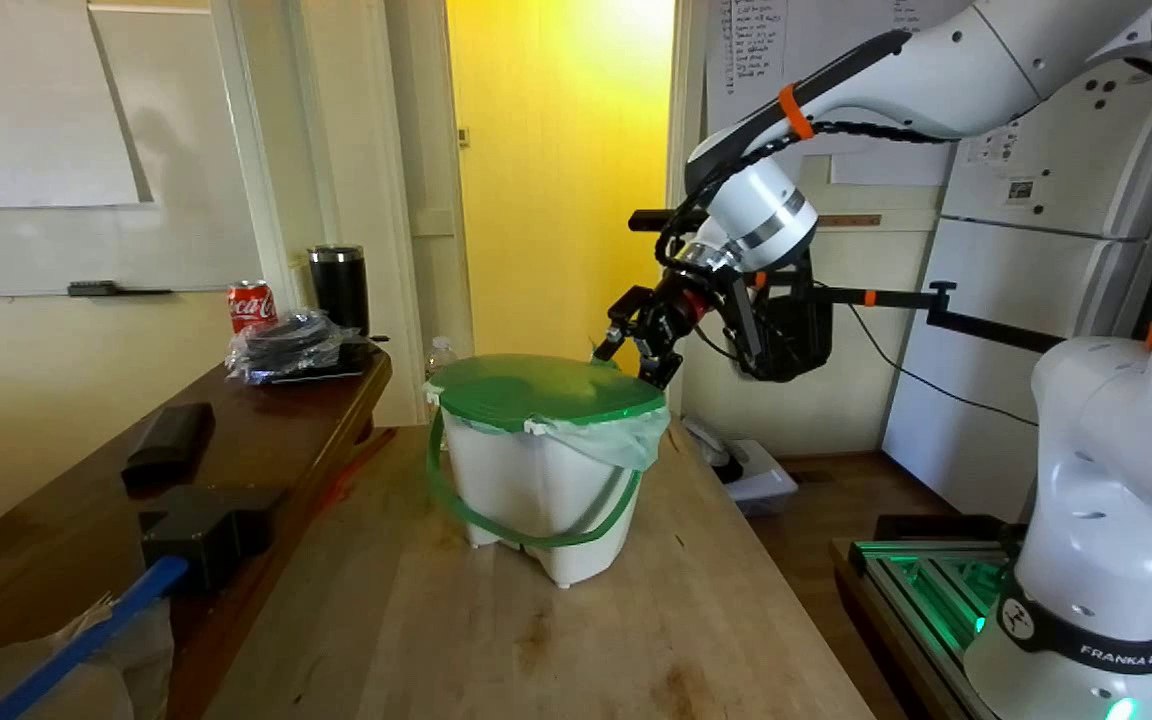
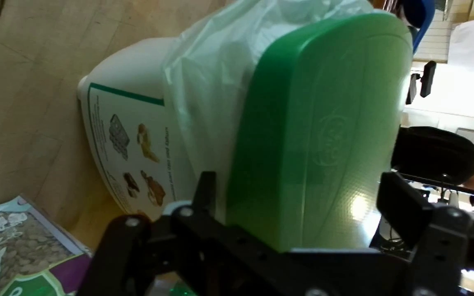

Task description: Open the bin, throw the green pack inside, then close the bin

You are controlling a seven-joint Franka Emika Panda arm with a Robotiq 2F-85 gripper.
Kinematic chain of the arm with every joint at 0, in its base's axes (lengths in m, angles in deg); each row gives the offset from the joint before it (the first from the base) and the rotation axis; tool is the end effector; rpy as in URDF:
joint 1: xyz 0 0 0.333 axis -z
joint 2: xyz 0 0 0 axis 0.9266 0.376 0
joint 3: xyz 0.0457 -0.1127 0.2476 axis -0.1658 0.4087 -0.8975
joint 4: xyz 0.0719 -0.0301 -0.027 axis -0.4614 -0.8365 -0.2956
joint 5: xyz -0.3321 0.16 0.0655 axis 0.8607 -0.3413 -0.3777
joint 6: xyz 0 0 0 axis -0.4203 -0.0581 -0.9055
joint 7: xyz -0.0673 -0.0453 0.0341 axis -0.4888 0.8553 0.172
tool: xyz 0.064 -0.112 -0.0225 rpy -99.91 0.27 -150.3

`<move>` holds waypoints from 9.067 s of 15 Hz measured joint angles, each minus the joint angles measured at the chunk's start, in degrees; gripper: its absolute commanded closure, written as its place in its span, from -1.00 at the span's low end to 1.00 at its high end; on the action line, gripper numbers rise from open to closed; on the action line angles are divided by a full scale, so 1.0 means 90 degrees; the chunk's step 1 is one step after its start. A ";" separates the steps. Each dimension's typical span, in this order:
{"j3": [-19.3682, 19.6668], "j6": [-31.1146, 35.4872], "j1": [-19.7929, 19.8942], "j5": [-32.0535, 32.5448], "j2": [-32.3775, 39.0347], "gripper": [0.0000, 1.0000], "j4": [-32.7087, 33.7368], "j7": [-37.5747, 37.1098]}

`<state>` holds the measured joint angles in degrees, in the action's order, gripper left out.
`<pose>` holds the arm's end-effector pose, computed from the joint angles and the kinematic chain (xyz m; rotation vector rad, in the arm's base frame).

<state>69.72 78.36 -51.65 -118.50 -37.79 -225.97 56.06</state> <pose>0.3719 -0.2630 0.3430 -2.0465 0.8620 -0.5021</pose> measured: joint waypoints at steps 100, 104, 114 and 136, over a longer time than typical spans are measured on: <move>-0.1625 0.0677 -0.0618 -0.0171 -0.0934 -1.00 0.1218 0.1191; -0.1647 0.0677 -0.0667 -0.0171 -0.0982 -1.00 0.1284 0.1237; -0.1833 0.0688 -0.0856 -0.0171 -0.1002 -1.00 0.1336 0.1305; -0.1890 0.0692 -0.1029 -0.0363 -0.1188 -1.00 0.1480 0.1385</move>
<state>52.71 84.58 -60.91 -121.77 -48.48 -212.65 68.52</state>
